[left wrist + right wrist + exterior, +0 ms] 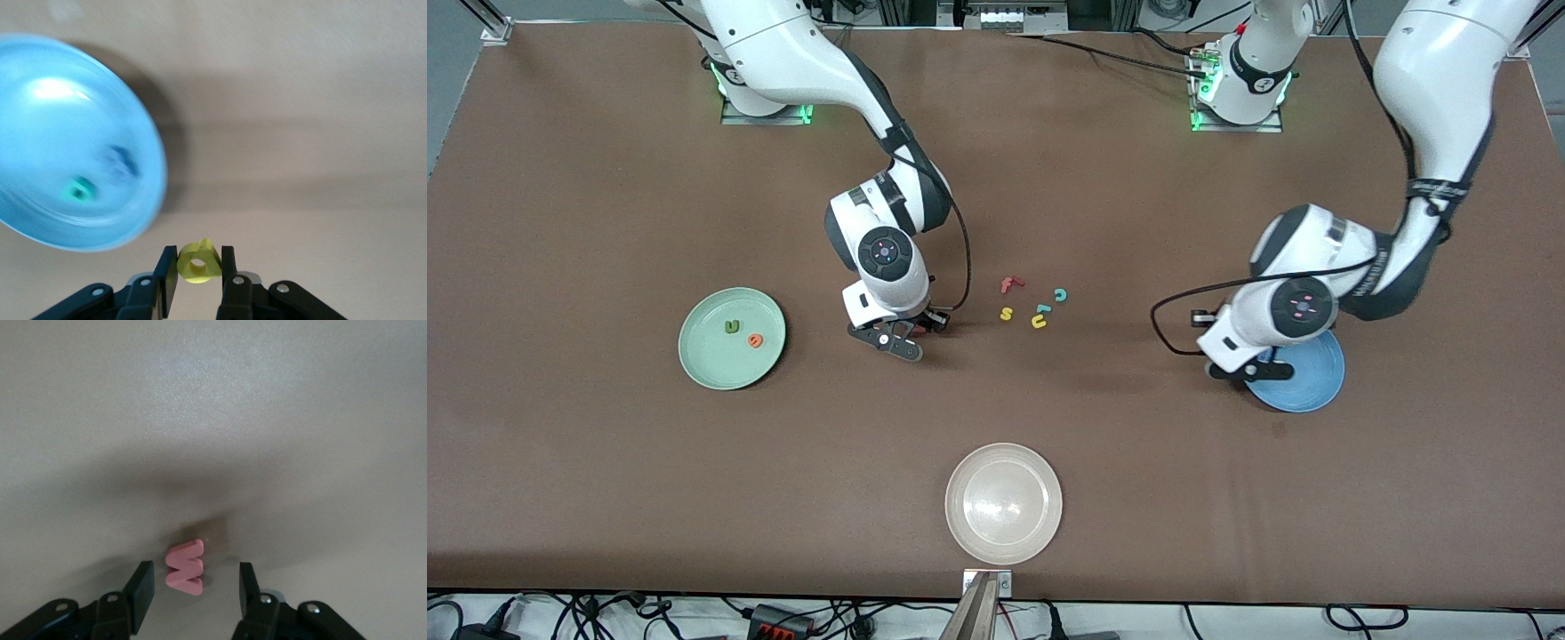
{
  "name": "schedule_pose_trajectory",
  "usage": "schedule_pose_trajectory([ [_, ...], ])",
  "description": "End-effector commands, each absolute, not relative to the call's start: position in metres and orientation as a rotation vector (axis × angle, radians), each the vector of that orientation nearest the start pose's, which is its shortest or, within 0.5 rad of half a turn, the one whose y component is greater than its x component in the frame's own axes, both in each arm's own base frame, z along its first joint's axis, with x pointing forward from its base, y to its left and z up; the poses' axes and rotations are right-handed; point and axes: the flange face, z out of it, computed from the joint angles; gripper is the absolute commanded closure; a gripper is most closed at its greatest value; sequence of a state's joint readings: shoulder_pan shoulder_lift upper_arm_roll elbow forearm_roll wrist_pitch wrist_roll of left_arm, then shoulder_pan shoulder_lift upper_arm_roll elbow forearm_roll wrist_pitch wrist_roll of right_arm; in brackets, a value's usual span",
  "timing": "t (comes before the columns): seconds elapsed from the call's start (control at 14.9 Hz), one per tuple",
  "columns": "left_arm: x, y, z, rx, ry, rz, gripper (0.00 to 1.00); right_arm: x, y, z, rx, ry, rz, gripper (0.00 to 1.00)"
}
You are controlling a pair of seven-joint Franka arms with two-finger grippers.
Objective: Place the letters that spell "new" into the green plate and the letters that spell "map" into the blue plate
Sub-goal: 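Grasp pink w with the right gripper while the left gripper drops a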
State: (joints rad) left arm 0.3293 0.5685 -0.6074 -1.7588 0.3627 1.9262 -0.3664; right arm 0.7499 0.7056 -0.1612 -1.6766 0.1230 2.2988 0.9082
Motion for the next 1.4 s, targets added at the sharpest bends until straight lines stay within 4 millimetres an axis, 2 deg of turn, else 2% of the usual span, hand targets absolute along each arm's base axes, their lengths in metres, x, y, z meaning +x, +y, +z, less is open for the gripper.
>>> schedule_pose_trajectory([
  [0.0, 0.639, -0.056, 0.258, -3.024, 0.284, 0.405, 0.9, 0.548, 0.393, 0.184, -3.127, 0.611, 0.06, 0.42],
  [0.2, 0.659, -0.024, 0.236, -2.988, 0.379, 0.388, 0.9, 0.548, 0.395, 0.182, -3.12, 0.602, 0.042, 0.45],
  [0.33, 0.663, -0.019, 0.227, -2.956, 0.413, 0.34, 0.9, 0.548, 0.395, 0.181, -3.125, 0.586, 0.043, 0.5],
  [0.54, 0.661, -0.006, 0.211, -2.968, 0.39, 0.357, 0.85, 0.548, 0.394, 0.177, -3.13, 0.58, 0.047, 0.56],
  [0.6, 0.66, -0.006, 0.21, -2.968, 0.392, 0.361, 0.74, 0.548, 0.394, 0.177, -3.131, 0.577, 0.047, 0.58],
  [0.67, 0.66, -0.007, 0.207, -2.971, 0.39, 0.368, 0.51, 0.547, 0.394, 0.176, -3.133, 0.578, 0.05, 0.59],
  [0.74, 0.66, -0.007, 0.205, -2.974, 0.384, 0.372, 0.01, 0.548, 0.394, 0.176, -3.133, 0.575, 0.048, 0.59],
  [0.94, 0.66, -0.002, 0.207, -2.973, 0.378, 0.374, 0.0, 0.548, 0.393, 0.176, -3.132, 0.578, 0.048, 0.59],
  [1.0, 0.66, -0.003, 0.21, -2.97, 0.377, 0.373, 0.0, 0.548, 0.393, 0.176, -3.132, 0.575, 0.048, 0.64],
  [1.14, 0.661, -0.008, 0.229, -2.966, 0.375, 0.371, 0.0, 0.548, 0.393, 0.177, -3.136, 0.551, 0.049, 0.8],
  [1.27, 0.661, -0.025, 0.251, -2.963, 0.402, 0.375, 0.0, 0.552, 0.389, 0.179, -3.137, 0.538, 0.049, 0.96],
  [1.34, 0.661, -0.032, 0.263, -2.962, 0.416, 0.366, 0.0, 0.553, 0.388, 0.183, -3.142, 0.512, 0.055, 0.99],
])
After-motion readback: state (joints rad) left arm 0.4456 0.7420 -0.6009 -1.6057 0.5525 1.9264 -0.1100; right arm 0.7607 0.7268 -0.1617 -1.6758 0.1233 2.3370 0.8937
